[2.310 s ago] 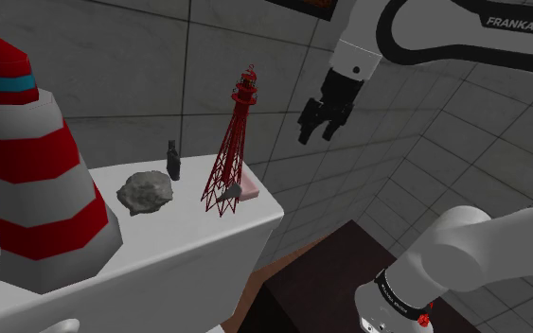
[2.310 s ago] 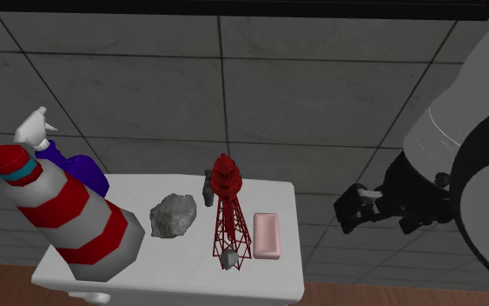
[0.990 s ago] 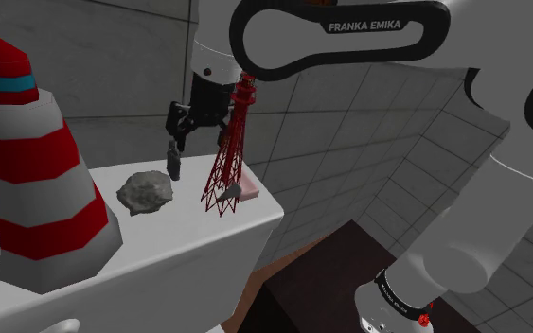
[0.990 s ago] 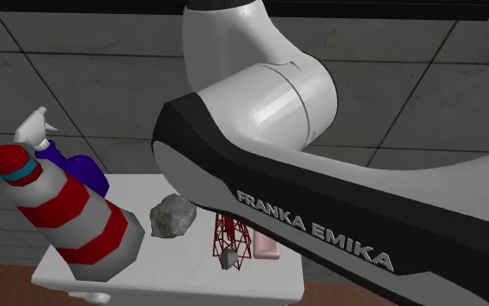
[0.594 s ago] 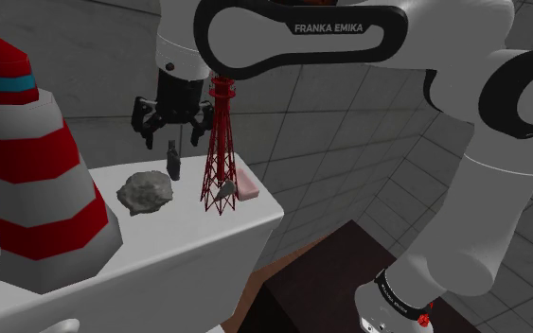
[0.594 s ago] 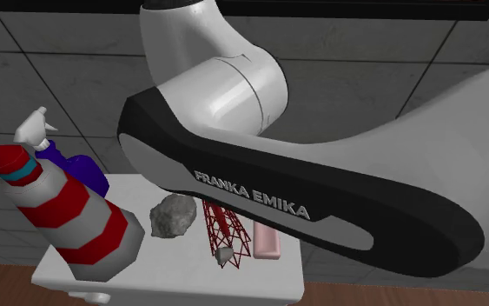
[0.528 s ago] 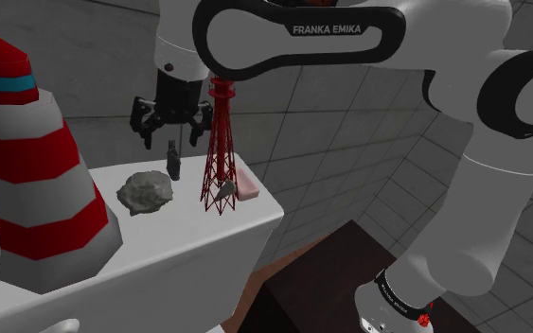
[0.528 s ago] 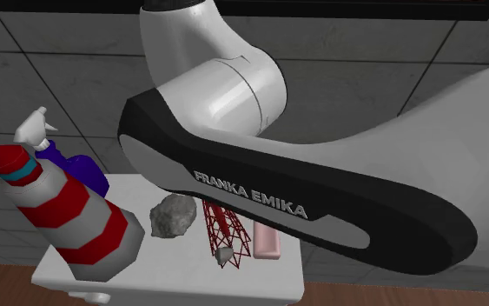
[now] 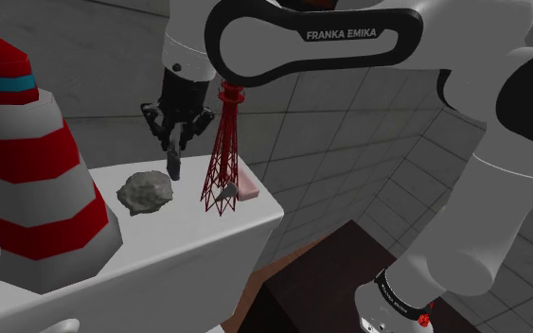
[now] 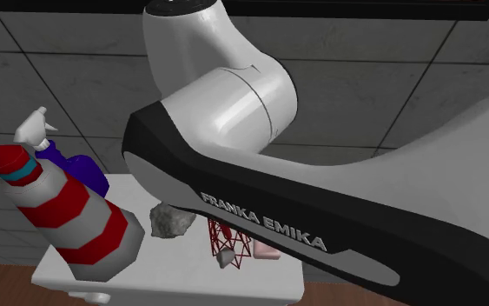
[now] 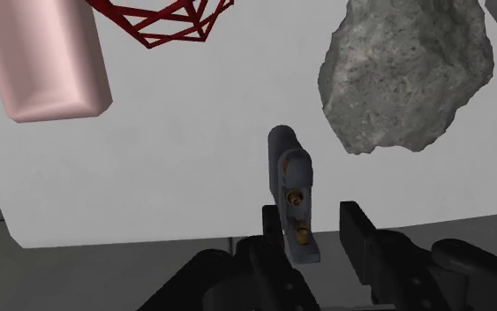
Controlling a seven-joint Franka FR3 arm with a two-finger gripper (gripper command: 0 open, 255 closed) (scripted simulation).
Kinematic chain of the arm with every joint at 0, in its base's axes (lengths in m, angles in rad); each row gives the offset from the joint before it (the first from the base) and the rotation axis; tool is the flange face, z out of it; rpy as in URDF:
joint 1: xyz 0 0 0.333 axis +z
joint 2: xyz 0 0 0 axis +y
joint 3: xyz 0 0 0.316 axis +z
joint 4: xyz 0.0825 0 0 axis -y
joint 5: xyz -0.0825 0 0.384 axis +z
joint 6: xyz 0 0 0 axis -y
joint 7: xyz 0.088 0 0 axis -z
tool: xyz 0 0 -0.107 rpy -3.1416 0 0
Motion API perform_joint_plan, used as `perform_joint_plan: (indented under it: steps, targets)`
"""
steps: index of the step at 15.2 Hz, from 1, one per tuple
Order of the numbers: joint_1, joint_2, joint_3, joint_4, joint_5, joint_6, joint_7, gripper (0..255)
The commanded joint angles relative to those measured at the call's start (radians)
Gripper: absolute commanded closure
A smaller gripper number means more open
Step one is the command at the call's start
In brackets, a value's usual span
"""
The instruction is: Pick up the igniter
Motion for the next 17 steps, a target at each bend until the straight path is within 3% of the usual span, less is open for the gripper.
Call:
perform_joint_plan:
  steps: [1, 7, 17]
  targets:
    - [-0.006, 0.052, -0.004, -0.026, 0.003, -0.012, -0.009, 255]
    - [0.014, 0.096, -0.006, -0.009, -0.026, 0.009, 0.015, 255]
    - [0.026, 0.076, -0.011, 0.095, -0.004, -0.111, -0.006, 255]
